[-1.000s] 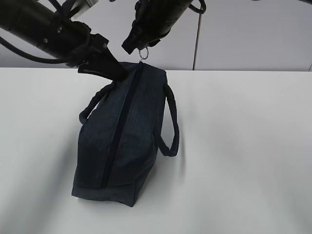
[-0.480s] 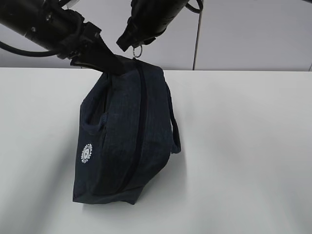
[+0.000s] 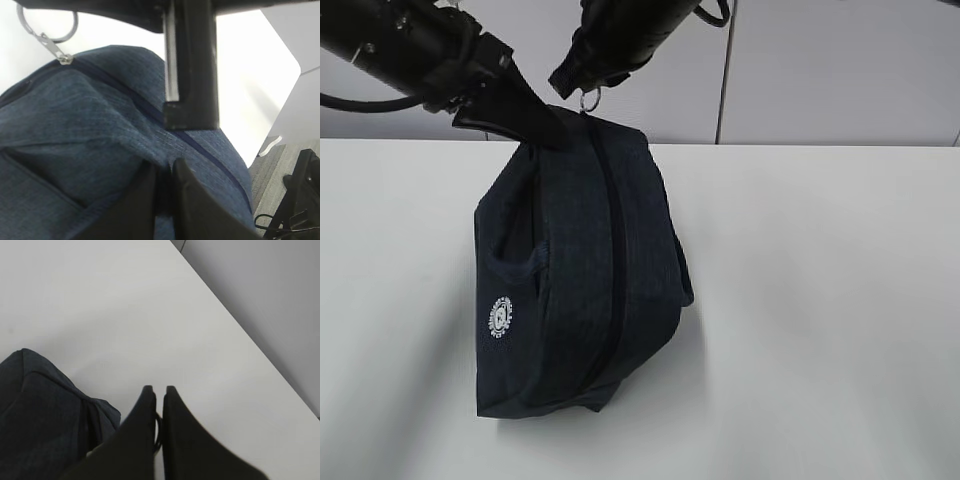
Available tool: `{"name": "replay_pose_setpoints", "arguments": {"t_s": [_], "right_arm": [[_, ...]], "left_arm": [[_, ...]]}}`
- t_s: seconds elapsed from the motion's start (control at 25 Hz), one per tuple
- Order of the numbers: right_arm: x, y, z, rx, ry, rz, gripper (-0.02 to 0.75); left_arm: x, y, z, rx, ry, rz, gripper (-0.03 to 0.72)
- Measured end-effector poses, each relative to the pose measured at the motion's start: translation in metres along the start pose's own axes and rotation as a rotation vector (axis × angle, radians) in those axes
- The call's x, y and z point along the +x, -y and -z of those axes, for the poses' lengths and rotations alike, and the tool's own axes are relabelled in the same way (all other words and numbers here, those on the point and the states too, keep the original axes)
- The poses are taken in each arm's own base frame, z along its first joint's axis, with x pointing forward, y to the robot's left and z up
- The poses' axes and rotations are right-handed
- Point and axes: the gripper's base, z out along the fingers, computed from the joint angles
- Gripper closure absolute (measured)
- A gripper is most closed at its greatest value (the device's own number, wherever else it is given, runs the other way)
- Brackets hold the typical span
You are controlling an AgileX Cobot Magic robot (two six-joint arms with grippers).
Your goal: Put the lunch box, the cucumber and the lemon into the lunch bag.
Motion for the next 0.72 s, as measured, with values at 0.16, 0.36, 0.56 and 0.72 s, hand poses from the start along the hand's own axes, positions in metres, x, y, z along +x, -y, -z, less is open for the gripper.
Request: {"name": "replay_pose_setpoints", "arguments": {"t_s": [0.16,0.36,0.56,0.72], "right_arm": [[-0.002,-0.001,0.001,-0.004,0.021,-0.008,0.738],[-0.005,0.0,0.001,0.006,0.048,-0.01,0.738],[-0.005,0.0,0.001,0.002,0.048,-0.014,0.738],[-0.005,0.0,0.001,0.003,0.052,-0.012,0.738]], "left_arm": [[-0.001,0.005,0.006,-0.01,0.009,-0.017,0.668],[0.001,0.021,0.004,0.025,-0.018,-0.05,0.669],[0.001,0.029,0.0,0.025,-0.026,-0.071,0.669],[0.002,0.038,0.01,0.011,-0.021,-0.102,0.669]]}}
